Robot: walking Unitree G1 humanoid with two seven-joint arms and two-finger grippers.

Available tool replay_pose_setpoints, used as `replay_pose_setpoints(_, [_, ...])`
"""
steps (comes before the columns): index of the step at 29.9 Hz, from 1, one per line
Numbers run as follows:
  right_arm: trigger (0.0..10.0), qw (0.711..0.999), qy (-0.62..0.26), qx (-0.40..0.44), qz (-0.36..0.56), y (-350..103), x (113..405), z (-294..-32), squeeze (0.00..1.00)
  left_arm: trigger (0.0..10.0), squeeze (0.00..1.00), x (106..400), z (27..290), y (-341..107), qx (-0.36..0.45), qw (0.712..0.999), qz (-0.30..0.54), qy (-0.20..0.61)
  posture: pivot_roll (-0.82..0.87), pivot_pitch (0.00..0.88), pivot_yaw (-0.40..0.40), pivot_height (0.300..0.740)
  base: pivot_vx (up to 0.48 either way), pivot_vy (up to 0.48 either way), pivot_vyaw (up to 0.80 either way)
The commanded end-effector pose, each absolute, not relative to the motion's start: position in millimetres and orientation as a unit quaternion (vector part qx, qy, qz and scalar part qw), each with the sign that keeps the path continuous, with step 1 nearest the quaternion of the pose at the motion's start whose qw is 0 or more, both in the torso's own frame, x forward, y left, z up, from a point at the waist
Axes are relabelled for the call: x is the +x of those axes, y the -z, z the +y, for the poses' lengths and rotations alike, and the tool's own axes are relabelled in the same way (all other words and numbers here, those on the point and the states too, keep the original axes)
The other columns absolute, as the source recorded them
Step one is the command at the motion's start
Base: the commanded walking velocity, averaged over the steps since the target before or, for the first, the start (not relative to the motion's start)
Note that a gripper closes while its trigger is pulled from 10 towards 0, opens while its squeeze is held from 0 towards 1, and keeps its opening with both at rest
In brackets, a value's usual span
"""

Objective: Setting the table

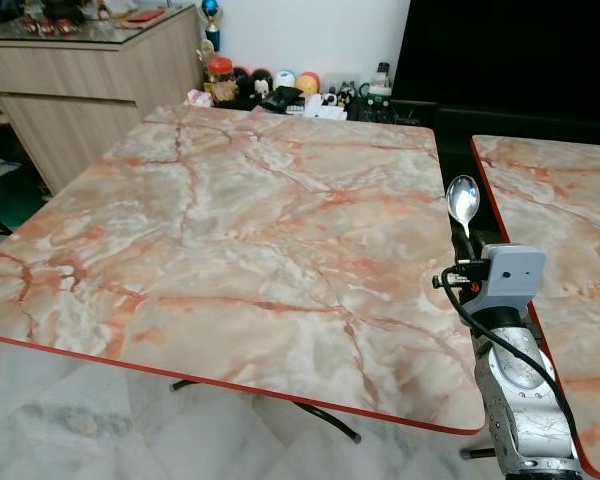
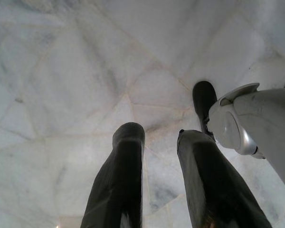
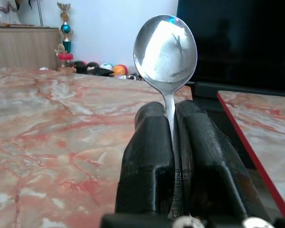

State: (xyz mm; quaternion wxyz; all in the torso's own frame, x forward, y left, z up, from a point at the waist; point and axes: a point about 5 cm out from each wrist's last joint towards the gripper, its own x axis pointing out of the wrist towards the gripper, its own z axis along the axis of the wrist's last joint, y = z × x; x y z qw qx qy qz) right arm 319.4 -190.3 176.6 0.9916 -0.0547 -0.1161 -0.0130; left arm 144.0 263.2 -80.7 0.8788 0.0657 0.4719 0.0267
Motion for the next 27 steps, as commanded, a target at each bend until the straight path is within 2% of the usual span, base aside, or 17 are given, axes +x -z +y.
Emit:
replay_pose_setpoints(1, [10.0,0.991,0.017,-0.053,-0.124,-181,319,-192,0.0,10.0,0.0,140,262,82,0.071,0.874,0.479,-0.019,-0.04,0.108,0.014,0.74,0.0,0.0,0.0])
replay_pose_setpoints(8, [10.0,0.99,0.026,-0.052,-0.129,-183,320,-194,0.0,10.0,0.0,141,260,83,0.071,0.876,0.477,-0.015,-0.05,0.108,0.013,0.74,0.0,-0.411,0.0])
replay_pose_setpoints(15, [10.0,0.988,0.044,-0.044,-0.138,-186,319,-199,0.0,10.0,0.0,138,259,84,0.074,0.875,0.479,-0.01,-0.05,0.053,0.017,0.74,0.0,-0.48,0.0])
replay_pose_setpoints(21, [10.0,0.985,0.057,-0.041,-0.155,-193,319,-204,0.0,10.0,0.0,142,260,82,0.075,0.877,0.475,-0.011,-0.06,0.063,0.017,0.74,0.0,-0.48,-0.72])
replay_pose_setpoints(27, [10.0,0.985,0.058,-0.043,-0.159,-193,316,-203,0.0,10.0,0.0,144,257,82,0.074,0.879,0.472,-0.004,-0.06,0.07,0.017,0.74,0.0,-0.48,0.0])
